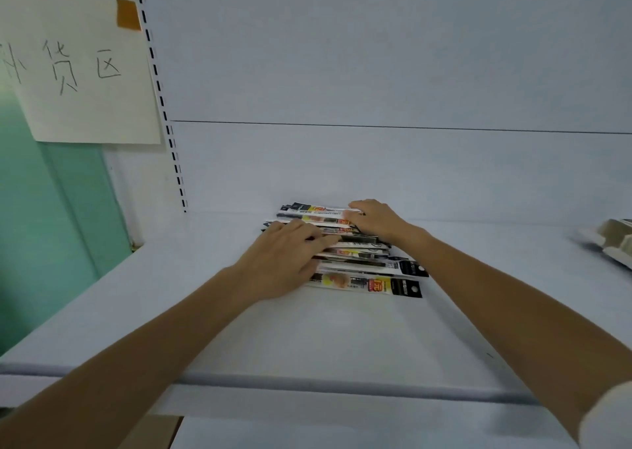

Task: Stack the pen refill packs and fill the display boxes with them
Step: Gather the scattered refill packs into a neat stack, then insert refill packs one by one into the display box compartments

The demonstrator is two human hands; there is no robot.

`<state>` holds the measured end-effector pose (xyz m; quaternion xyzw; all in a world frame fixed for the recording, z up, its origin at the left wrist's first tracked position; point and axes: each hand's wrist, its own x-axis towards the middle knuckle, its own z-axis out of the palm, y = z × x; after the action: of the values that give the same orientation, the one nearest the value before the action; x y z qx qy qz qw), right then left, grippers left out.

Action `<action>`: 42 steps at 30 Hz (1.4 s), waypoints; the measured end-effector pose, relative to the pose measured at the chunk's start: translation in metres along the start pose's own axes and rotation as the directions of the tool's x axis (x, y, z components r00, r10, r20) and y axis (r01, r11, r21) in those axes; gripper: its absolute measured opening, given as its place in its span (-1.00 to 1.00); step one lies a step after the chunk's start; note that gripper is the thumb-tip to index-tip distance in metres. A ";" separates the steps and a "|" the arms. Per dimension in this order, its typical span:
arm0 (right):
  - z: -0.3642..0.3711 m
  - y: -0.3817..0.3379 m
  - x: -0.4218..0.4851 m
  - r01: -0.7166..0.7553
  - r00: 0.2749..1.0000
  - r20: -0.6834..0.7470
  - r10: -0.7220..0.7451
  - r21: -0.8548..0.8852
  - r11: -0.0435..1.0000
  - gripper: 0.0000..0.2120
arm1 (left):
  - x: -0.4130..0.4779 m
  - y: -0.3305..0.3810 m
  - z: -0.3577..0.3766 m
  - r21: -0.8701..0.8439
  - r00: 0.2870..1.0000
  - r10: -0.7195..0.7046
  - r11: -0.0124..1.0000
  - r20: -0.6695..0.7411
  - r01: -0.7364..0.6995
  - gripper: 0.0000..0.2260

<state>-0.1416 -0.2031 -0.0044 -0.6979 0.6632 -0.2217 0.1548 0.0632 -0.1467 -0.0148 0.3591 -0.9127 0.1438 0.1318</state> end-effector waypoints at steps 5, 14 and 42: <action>-0.009 -0.006 -0.004 0.097 0.991 -0.104 -0.085 0.119 0.988 -0.61 | -0.001 -0.004 0.009 0.038 0.998 -0.060 0.997 0.005 0.060 -0.32; -0.024 0.006 -0.041 0.234 0.941 -0.283 -0.183 0.161 0.959 -0.79 | -0.003 0.012 -0.002 -0.136 0.984 -0.053 0.990 -0.167 0.030 -0.34; -0.060 -0.051 -0.073 0.462 0.835 -0.507 -0.215 0.434 0.773 -0.85 | 0.021 -0.001 -0.049 -0.444 0.899 -0.389 0.854 -0.201 0.271 -0.84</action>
<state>-0.1305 -0.1219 0.0654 -0.6693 0.4499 -0.5716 0.1513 0.0553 -0.1428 0.0380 0.4522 -0.8176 -0.0235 0.3556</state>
